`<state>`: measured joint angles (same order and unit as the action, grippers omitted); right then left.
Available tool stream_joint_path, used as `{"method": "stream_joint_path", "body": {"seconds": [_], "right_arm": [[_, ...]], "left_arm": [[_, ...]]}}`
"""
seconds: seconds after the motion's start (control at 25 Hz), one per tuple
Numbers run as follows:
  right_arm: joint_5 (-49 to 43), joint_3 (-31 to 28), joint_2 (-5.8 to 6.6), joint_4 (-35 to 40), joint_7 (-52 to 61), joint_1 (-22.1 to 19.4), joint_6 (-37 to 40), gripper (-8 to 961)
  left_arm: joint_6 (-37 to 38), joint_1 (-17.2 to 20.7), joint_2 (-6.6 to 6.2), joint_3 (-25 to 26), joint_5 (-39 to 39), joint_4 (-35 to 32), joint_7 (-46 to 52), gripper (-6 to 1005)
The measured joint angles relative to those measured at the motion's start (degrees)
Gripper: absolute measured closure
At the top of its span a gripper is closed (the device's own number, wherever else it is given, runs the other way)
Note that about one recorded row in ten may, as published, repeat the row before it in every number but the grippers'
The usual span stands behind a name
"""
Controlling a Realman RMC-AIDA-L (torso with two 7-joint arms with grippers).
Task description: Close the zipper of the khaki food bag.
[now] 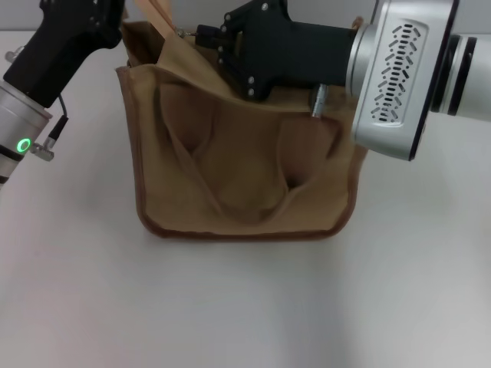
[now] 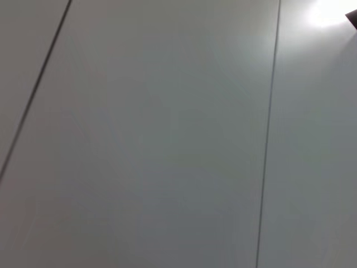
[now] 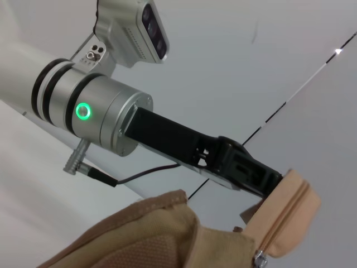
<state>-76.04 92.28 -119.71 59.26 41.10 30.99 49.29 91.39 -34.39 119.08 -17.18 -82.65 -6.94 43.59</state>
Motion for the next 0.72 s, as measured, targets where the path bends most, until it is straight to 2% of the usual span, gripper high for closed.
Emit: {"method": "stream_joint_path", "body": {"seconds": [0.72], "right_arm": [[0.41, -0.11, -0.08, 0.82, 0.93, -1.38, -0.72, 954]], "left_arm": [[-0.33, 0.78, 0.00, 0.70, 0.02, 0.20, 0.00, 977]]}}
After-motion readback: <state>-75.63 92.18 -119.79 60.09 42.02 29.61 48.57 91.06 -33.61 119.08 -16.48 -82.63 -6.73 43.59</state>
